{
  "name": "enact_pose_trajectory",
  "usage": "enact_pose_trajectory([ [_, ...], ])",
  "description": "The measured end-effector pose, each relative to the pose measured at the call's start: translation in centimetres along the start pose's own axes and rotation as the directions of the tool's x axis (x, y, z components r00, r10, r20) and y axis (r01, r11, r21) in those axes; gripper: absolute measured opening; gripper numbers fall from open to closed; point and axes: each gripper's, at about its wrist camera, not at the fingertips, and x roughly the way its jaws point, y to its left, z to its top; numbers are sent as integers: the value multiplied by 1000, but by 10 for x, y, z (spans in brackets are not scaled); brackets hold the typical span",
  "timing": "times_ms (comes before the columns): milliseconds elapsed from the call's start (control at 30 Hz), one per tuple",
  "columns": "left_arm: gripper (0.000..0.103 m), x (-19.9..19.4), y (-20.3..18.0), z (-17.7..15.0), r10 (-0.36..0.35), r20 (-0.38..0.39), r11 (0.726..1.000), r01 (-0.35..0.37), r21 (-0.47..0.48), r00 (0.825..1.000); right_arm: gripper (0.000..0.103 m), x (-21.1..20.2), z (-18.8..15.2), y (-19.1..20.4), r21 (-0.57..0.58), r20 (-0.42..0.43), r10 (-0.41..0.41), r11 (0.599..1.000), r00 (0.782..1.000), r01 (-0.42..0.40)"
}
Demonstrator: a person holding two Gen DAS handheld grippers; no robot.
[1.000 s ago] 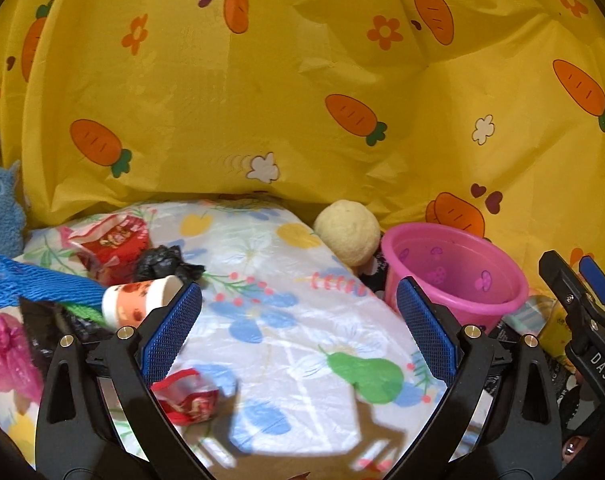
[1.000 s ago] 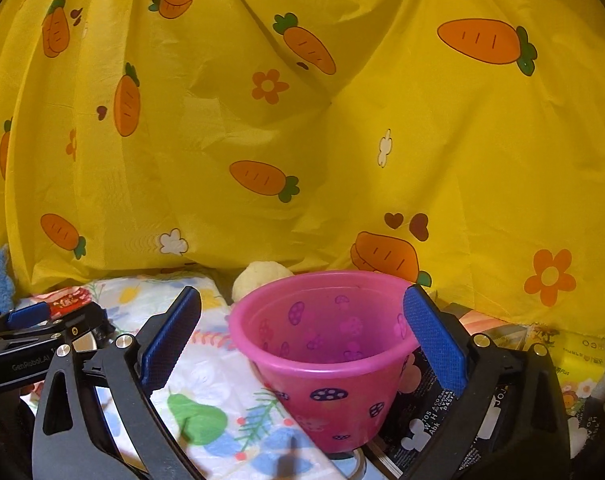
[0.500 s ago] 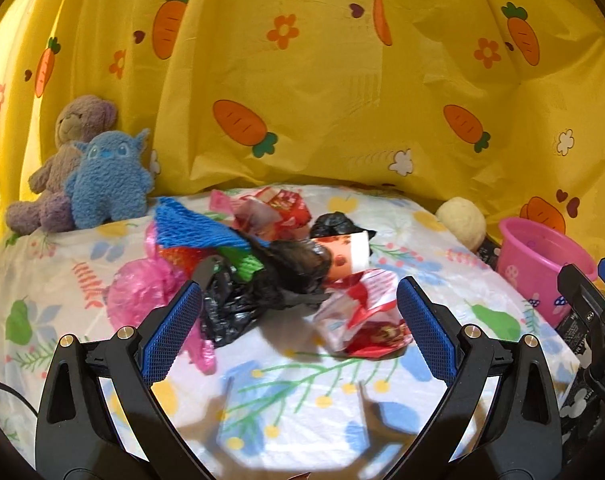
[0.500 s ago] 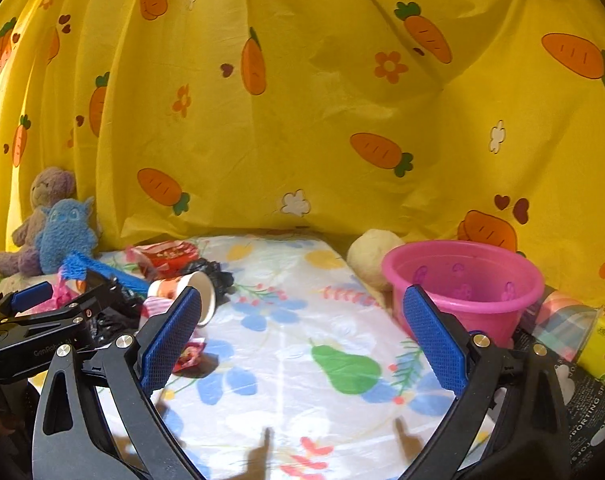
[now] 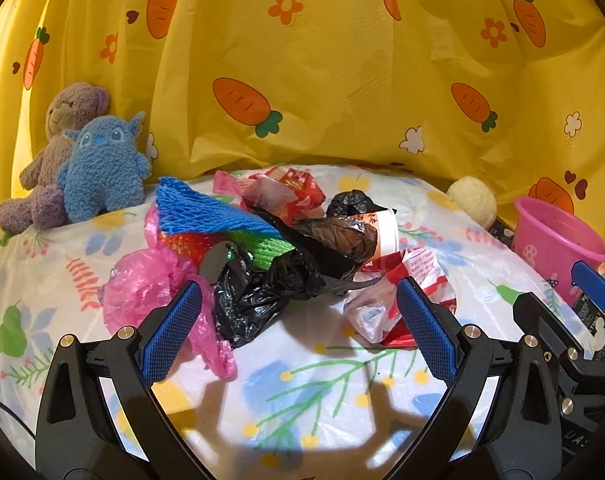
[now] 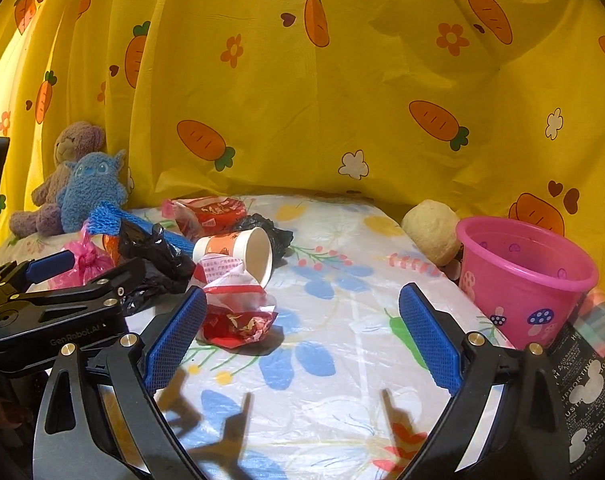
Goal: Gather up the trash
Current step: 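Grasp the black plastic bag with the left tool while the right tool grasps the red-white wrapper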
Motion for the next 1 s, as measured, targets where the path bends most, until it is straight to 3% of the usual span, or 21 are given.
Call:
enact_pose_trajectory([
  [100,92,16,0,5,-18,-33,1000,18,-3,999,92,7,0,0,1,-16,3,1000,1000,-3],
  [133,85,21,0,7,-21,-43,1000,21,-6,999,92,9,0,0,1,-20,4,1000,1000,-4],
  [200,73,31,2,8,-34,-75,999,33,-15,997,91,14,1,1,-2,-28,9,1000,1000,-9],
  [267,49,39,5,7,-57,-107,998,54,-31,993,91,20,2,2,-1,-41,21,1000,999,-21],
  [300,44,42,7,6,-66,-117,997,62,-40,991,91,23,3,2,1,-48,29,1000,998,-29],
  [367,22,46,10,5,-75,-123,996,68,-56,990,91,30,5,5,0,-64,44,999,997,-44],
  [467,6,42,13,4,-74,-106,995,67,-68,992,90,41,7,11,-7,-93,70,997,993,-71],
  [567,5,28,18,5,-82,-65,994,76,-84,995,81,53,10,18,-10,-159,111,993,981,-114],
  [800,4,4,32,10,-64,-13,990,62,-123,998,77,66,22,33,-42,-188,121,990,975,-131],
  [1000,4,-2,35,10,-65,-5,989,64,-137,998,57,88,19,37,-24,-269,155,986,951,-168],
])
